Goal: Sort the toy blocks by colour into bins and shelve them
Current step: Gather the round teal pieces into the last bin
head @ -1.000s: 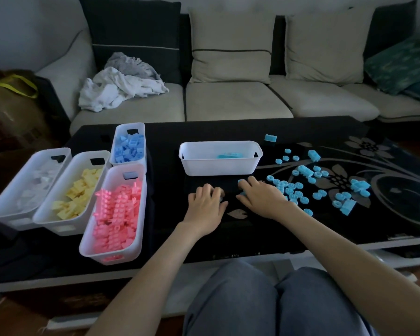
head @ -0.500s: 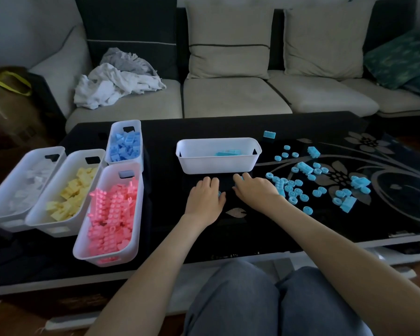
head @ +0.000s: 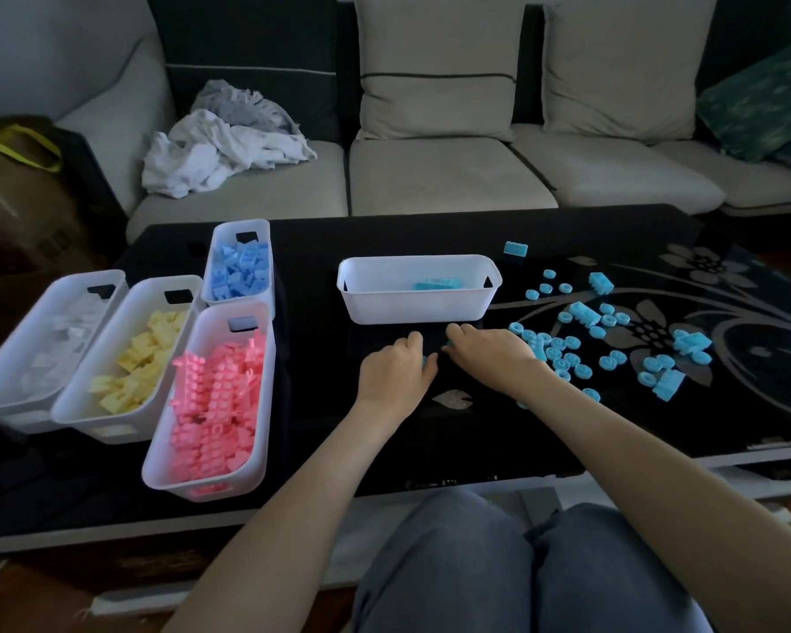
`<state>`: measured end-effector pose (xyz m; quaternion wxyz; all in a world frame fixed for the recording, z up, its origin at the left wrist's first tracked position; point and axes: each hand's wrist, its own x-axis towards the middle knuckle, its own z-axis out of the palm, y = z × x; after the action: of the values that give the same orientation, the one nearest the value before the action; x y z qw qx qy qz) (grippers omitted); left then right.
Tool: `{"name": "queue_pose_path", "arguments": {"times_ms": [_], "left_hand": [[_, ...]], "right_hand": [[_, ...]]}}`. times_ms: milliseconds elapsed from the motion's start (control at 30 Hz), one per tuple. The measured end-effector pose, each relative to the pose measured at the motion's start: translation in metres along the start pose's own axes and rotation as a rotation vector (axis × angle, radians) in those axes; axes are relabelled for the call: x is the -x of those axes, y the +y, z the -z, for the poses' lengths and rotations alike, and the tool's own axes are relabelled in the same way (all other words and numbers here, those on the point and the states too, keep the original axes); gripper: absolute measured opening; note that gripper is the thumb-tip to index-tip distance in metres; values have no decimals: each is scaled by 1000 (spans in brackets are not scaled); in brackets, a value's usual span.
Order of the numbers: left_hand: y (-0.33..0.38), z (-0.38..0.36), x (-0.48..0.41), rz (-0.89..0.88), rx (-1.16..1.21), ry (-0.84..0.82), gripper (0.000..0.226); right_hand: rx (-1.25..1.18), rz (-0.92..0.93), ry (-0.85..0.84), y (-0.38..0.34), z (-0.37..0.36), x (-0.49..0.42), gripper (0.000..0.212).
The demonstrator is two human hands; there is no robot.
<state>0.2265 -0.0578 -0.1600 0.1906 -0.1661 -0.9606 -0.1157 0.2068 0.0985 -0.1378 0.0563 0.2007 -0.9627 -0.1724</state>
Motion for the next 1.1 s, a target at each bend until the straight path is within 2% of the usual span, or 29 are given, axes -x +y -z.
{"name": "queue_pose_path", "arguments": {"times_ms": [133,200,233,300,333,467,567,633,700,800,867,933,1000,1033,1100], "left_hand": [[1,4,-7,-23,-58,113,34],[2,10,-14,-19,-33,178,33],[2,14,-19,-14,-10,216,31],[4,24,-29,0,51,267,26],[3,29,-35,16,82,279,26],[-2,53,-63,133,206,256,32],[-8,60,-87,327,422,118,33],[-12,59,-102,375,460,44,35],[-17,56,-113,390,435,-1,37],[-24,45,-122,397,357,-57,38],[-27,38,-126,371,339,-123,38],[-28,34,-133,332,296,-287,38],[-30,36,-142,276,168,-497,36],[-33,40,-146,264,104,-561,34],[-36,51,-157,262,3,-566,29]], "right_hand": [[-5,-14,18,5,7,-1,27],[-17,-52,116,10,11,-4,20],[67,-37,173,13,12,-8,18],[161,-35,286,21,22,-15,25],[65,-55,354,24,29,-19,26],[-792,-209,492,35,65,-47,15],[-1136,-291,655,39,78,-66,21],[-1347,-360,699,39,82,-80,25],[-1414,-383,705,37,78,-91,25],[-1320,-324,633,33,66,-102,25],[-1171,-251,495,31,57,-107,24],[-1102,-165,310,32,47,-111,27],[-1186,-163,204,39,40,-107,44],[-1253,-191,202,46,38,-104,51],[-1310,-254,258,69,36,-99,51]]}}
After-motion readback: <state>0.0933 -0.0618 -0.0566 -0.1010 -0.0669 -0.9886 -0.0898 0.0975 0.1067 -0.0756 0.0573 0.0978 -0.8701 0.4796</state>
